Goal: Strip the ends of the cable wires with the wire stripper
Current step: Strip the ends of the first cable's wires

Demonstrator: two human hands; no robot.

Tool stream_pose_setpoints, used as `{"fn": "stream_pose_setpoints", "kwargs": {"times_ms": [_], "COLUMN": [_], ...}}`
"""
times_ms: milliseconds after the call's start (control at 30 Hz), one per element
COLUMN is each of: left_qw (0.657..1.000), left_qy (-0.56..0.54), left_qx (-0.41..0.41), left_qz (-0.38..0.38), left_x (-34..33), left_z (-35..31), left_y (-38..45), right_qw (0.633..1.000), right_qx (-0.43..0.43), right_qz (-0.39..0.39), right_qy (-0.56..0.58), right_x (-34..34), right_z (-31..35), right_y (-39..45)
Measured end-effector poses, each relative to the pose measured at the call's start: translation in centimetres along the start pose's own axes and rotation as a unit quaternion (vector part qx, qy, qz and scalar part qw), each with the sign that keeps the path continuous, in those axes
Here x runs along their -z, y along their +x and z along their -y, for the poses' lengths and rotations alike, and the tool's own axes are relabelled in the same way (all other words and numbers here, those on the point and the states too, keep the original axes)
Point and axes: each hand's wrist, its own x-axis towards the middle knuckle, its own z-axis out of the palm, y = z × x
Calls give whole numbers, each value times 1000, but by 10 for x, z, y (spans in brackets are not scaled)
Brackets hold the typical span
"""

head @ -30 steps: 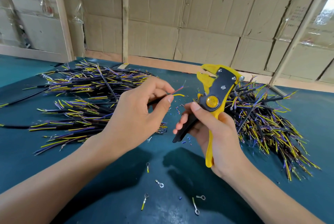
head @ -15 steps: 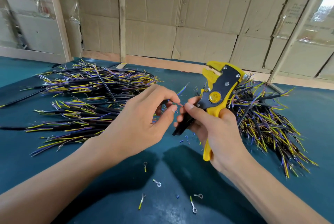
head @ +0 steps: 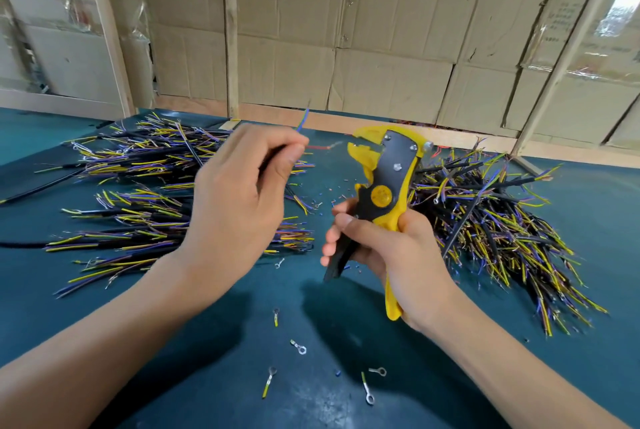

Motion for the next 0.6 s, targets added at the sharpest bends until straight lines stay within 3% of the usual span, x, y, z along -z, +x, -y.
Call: {"fn": "stream_pose_setpoints", "kwargs": {"times_ms": [333,600], "left_qw": [998,995], "left_qy": [34,-70], "left_qx": [-31,45], "left_qz": [35,52], "left_x": [5,8], "left_z": [6,2], "left_y": [2,6], "right_qw": [997,988], "right_qx": [33,-24], "right_qz": [17,152], "right_qy": [-66,-1], "right_x": [-8,9], "right_z": [-4,-2], "right_y": [-4,-1]}}
